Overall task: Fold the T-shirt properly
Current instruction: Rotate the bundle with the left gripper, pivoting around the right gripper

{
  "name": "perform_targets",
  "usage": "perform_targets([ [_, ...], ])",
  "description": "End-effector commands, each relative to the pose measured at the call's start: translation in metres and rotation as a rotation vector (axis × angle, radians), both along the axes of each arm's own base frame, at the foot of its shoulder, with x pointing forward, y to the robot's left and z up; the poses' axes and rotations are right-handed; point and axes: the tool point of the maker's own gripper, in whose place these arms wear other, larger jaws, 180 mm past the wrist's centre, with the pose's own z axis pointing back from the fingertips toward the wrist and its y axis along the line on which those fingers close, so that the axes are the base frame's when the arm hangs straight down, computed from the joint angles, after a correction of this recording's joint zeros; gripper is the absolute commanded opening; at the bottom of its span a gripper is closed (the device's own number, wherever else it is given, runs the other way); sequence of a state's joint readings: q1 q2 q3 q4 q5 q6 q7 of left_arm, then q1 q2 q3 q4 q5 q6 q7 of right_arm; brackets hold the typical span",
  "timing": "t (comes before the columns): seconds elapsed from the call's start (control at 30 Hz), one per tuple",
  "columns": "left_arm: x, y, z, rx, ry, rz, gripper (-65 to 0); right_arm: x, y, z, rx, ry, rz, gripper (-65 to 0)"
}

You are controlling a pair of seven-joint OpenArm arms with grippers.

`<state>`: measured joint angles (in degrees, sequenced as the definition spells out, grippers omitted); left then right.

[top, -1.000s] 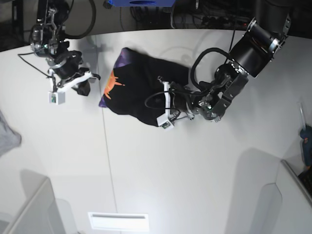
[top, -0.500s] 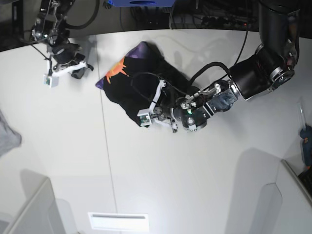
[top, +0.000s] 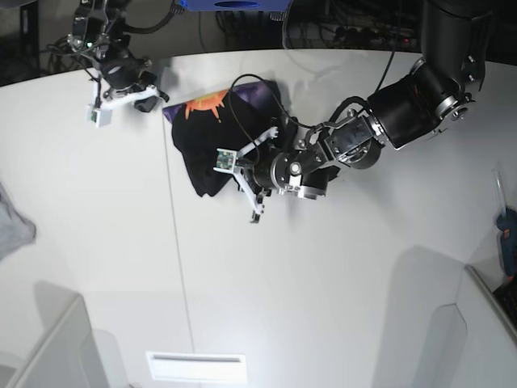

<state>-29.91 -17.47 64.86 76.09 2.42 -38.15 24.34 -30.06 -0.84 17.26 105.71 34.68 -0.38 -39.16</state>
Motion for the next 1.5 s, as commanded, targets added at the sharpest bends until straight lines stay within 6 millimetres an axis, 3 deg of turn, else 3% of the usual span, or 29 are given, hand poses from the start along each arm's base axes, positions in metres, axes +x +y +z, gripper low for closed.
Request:
perform_targets([
  [0.0,-0.009,0.029,-0.026,0.152,0.001,-0.02,-65.0,0.006,-0.005,0.008,-0.015,-0.038,-0.004,-65.0],
  [0.53,-0.018,-0.026,-0.003,-0.043,0.016,-0.099,-65.0,-0.005,-0.003,0.003,-0.011,-0.01,0.001,-65.0],
  [0.73,-0.006,-0.029,-0.023,0.038,-0.022,-0.106,-65.0,-0.014,-0.002,0.0,-0.011,0.01,0.004,-65.0],
  [0.83,-0.01,-0.041,-0.022,-0.003,-0.006,-0.123,-65.0,-0.017,-0.001,-0.002,-0.009,0.019,0.005,-65.0],
  [1.23,0.003,-0.043,-0.014,-0.016,-0.025,-0.115,-65.0,-0.018,-0.004,-0.002,-0.016,0.02,0.006,-65.0],
  [1.47,0.017,-0.026,-0.016,0.055,-0.052,-0.082,-65.0,-0.014,-0.004,-0.001,-0.016,0.012,0.009,-65.0],
])
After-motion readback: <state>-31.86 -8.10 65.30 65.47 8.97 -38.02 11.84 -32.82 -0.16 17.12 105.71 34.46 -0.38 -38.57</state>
